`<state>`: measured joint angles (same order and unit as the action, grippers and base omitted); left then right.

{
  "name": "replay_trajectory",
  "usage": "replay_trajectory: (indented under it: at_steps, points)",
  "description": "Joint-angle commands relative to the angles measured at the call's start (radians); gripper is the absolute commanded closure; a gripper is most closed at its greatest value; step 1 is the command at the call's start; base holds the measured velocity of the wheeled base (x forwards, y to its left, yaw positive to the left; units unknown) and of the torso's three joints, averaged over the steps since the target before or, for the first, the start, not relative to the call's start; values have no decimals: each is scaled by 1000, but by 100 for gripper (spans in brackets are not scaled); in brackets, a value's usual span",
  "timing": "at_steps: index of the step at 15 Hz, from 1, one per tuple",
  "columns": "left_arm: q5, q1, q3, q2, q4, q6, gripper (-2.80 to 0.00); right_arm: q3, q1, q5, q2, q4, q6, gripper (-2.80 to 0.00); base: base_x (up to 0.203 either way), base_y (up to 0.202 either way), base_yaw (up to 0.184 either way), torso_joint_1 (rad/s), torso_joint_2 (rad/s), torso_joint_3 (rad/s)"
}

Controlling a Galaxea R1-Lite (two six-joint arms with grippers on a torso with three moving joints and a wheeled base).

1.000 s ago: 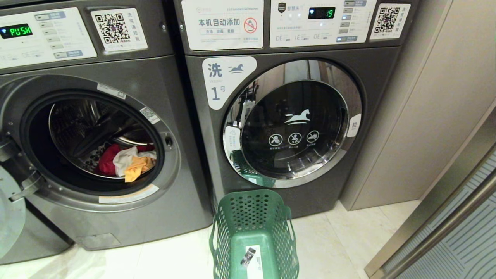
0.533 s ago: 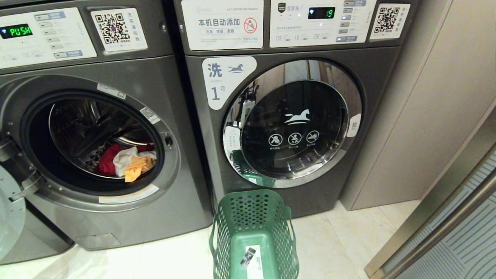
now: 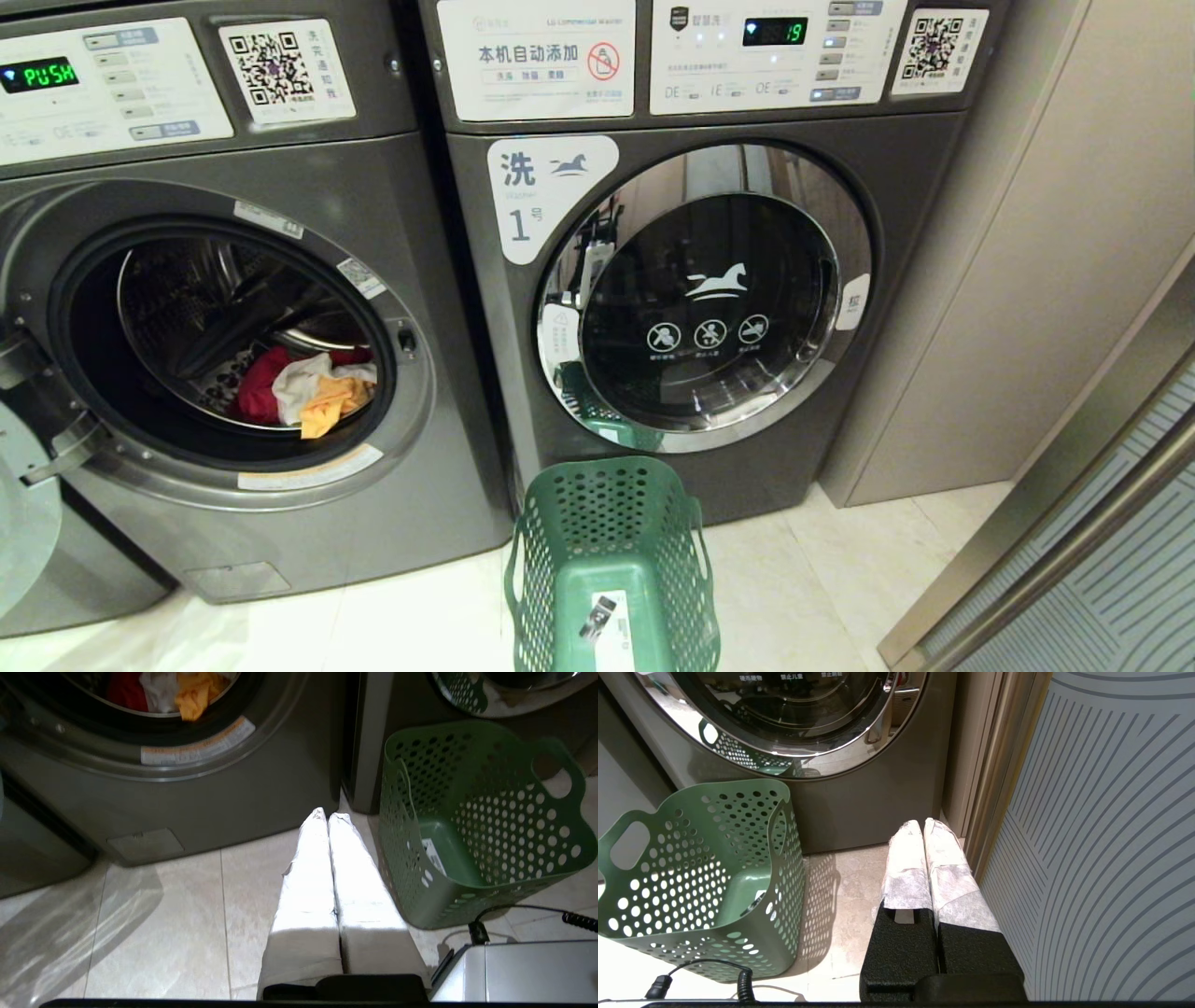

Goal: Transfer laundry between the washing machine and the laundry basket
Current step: Pick a cloth and place it into the basket

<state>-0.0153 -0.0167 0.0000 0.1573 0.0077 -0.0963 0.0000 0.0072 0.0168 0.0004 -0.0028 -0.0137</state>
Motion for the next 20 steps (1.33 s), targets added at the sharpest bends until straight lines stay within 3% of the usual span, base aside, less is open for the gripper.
replay_trajectory:
  at_steps: [1,20]
  points:
    - [-1,8,0,-133,0,-2,0,0,0,0,0,0,0,0,0,0,0,0,0,0]
    - [5,11,0,-159,1,0,0,0,0,0,1,0,0,0,0,0,0,0,0,0]
